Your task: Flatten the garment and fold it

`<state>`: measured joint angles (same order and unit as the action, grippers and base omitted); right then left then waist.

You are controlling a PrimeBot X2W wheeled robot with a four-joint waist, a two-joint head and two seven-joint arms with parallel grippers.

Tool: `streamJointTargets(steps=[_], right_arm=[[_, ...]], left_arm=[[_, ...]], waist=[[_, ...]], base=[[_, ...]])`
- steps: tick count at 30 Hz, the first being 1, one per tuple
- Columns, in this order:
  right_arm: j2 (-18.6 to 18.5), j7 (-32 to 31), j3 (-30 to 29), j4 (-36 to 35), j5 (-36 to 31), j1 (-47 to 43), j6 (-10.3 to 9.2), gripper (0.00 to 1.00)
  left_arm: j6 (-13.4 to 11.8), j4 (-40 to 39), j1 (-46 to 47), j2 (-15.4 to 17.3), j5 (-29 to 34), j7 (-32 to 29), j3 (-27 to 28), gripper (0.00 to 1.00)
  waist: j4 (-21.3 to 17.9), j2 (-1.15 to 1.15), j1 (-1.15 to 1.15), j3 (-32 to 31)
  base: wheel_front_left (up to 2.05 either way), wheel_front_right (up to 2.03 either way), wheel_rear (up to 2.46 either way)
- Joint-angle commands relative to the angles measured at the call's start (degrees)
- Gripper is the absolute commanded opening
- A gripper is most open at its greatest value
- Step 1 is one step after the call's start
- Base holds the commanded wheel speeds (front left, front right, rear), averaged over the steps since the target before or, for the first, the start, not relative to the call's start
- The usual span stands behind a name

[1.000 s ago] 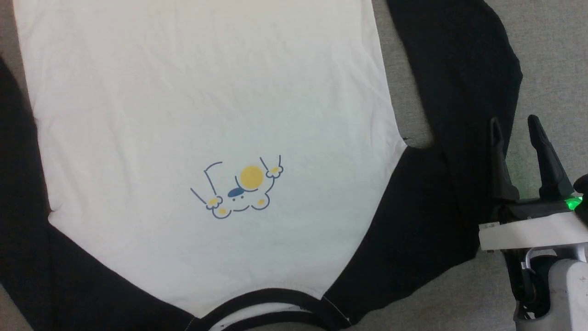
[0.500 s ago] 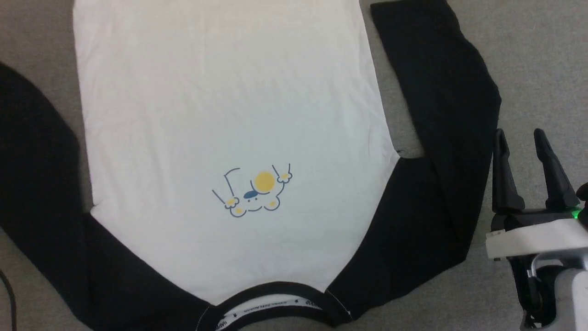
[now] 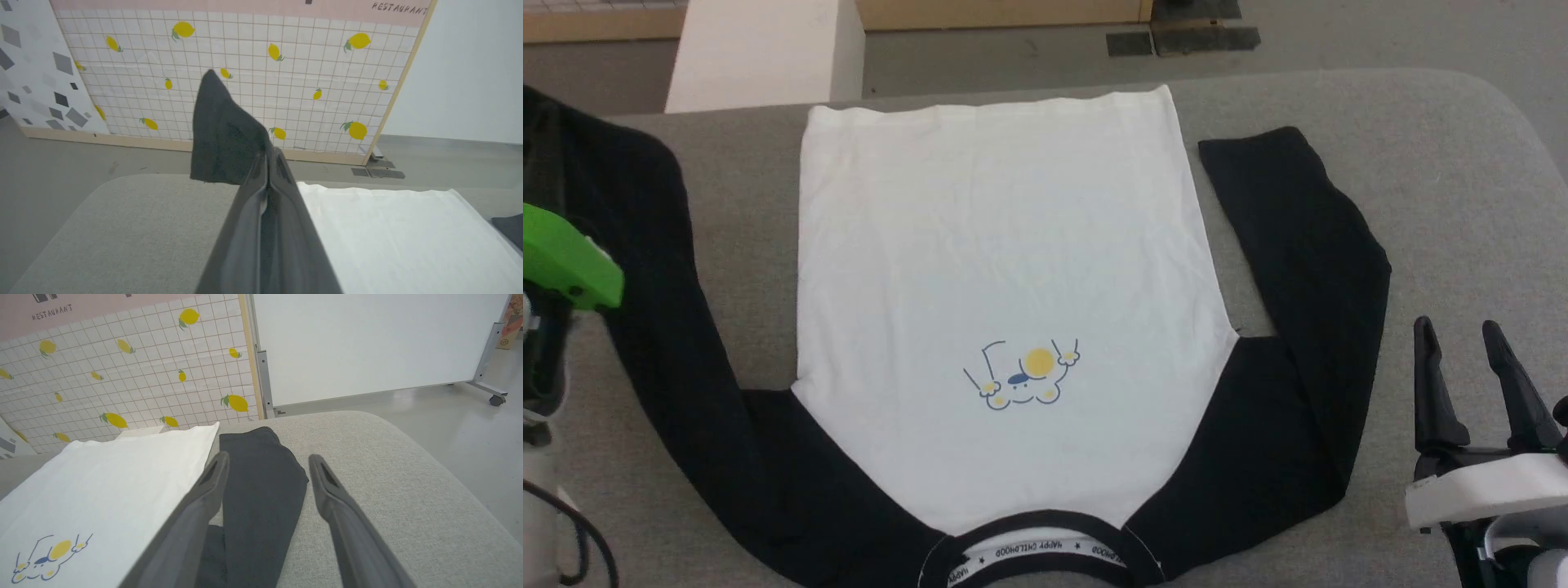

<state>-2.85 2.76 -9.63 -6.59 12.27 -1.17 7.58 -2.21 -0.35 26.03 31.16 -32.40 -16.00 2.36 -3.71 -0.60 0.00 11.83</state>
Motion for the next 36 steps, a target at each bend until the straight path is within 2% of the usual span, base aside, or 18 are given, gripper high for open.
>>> streamJointTargets(steps=[1,7,13,16,21,25,30,31,32,33,36], right_arm=[[-0.03,-0.16,-0.17,-0.25,0.55,-0.64,-0.09,1.0],[-0.03,-1.11,-0.11,-1.37,0.96,-2.05,-0.09,1.0],[-0.03,-1.69,0.07,-1.84,1.13,-2.64,-0.09,1.0],[-0.03,-1.91,0.65,-1.8,1.35,-2.73,-0.09,1.0],[-0.03,-2.0,1.48,-1.69,1.68,-2.64,-0.09,1.0],[-0.03,-2.03,2.3,-1.37,2.01,-2.31,-0.09,1.0],[-0.03,-2.01,2.49,-0.84,1.98,-2.29,-0.09,1.0],[-0.03,-1.98,2.58,-0.73,2.04,-2.3,-0.09,1.0],[-0.03,-1.96,2.67,-0.65,2.08,-2.31,-0.09,1.0],[-0.03,-1.95,2.78,-0.57,2.13,-2.31,-0.09,1.0],[-0.03,-1.68,2.8,0.12,2.1,-2.32,-0.09,1.0]], left_arm=[[0.3,-2.35,-1.34,-1.11,-1.04,-0.85,-0.78,0.0],[0.34,-15.39,-3.88,-5.33,-1.96,-5.62,-8.15,0.0],[0.0,-18.82,-6.69,-11.91,0.15,-7.48,-19.63,0.0],[-0.11,-16.04,-8.42,-15.9,1.74,-6.44,-25.4,0.0],[0.56,-5.82,-10.47,-21.95,4.93,-3.37,-34.38,0.0],[0.91,3.56,-10.49,-24.92,7.12,-0.63,-38.72,0.0],[1.76,12.2,-9.33,-26.52,9.07,1.05,-42.94,0.0],[2.12,13.76,-9.06,-26.69,9.34,1.0,-43.8,0.1],[2.79,14.72,-8.83,-26.81,9.4,1.07,-44.56,0.26],[3.84,15.6,-8.76,-26.98,8.87,1.23,-45.24,1.0],[6.8,16.2,-8.75,-27.34,6.21,2.21,-46.47,1.0]], waist=[[2.67,0.6,0.0,-4.27],[3.08,0.6,0.0,-5.59],[3.14,0.6,0.0,-6.28],[2.98,0.6,0.0,-6.25],[2.31,0.6,0.0,-5.83],[1.3,0.6,0.0,-5.11],[0.57,0.6,0.0,-4.64],[0.45,0.6,0.0,-4.58],[0.34,0.6,0.0,-4.53],[0.22,0.6,0.0,-4.47],[0.27,0.6,0.0,-4.65]], base=[[0.0,0.0,0.0],[0.0,0.0,0.0],[0.0,0.0,0.0],[0.0,0.0,0.0],[0.0,0.0,0.0],[0.0,0.0,0.0],[0.0,0.0,0.0],[0.0,0.0,0.0],[0.0,0.0,0.0],[0.0,0.0,0.0],[0.0,0.0,0.0]])
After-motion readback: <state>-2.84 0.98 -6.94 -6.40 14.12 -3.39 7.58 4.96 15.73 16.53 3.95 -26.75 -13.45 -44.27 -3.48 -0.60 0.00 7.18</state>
